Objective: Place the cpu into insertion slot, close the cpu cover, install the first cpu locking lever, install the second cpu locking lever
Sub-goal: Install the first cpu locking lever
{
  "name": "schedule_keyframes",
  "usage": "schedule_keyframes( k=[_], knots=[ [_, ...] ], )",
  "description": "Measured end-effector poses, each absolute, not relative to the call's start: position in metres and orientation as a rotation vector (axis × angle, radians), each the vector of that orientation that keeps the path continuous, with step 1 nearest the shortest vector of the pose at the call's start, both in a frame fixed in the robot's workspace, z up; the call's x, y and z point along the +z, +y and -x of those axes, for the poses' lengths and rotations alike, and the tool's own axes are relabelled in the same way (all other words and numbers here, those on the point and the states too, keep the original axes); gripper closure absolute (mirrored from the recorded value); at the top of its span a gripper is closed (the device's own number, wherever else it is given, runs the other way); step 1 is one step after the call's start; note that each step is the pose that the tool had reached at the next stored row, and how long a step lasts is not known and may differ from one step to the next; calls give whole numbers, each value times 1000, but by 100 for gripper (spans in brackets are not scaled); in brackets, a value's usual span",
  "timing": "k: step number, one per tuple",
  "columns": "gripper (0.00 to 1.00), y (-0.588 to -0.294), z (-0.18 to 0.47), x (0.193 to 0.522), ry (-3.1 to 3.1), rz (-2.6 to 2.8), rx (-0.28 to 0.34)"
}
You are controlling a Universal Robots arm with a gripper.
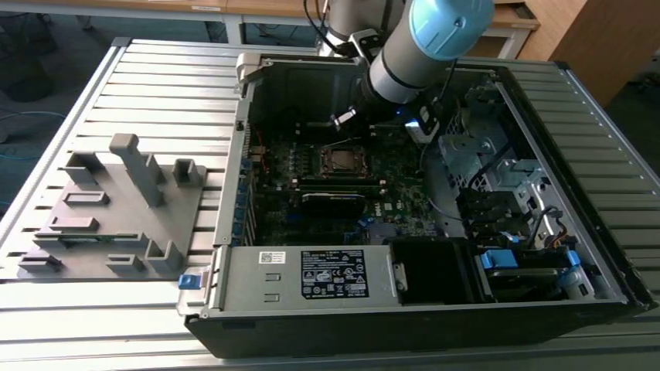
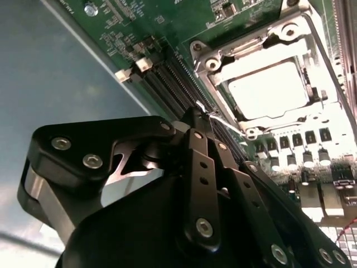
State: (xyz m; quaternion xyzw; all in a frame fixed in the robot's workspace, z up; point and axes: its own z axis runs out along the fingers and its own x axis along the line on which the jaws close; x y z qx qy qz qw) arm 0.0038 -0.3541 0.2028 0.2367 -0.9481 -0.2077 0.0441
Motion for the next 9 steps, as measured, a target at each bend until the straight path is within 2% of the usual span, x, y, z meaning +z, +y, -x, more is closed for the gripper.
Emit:
schedule_keyframes(
  k=[9],
  knots=[
    [90,-354,-4,216,-2898,-723,-635]
  ],
)
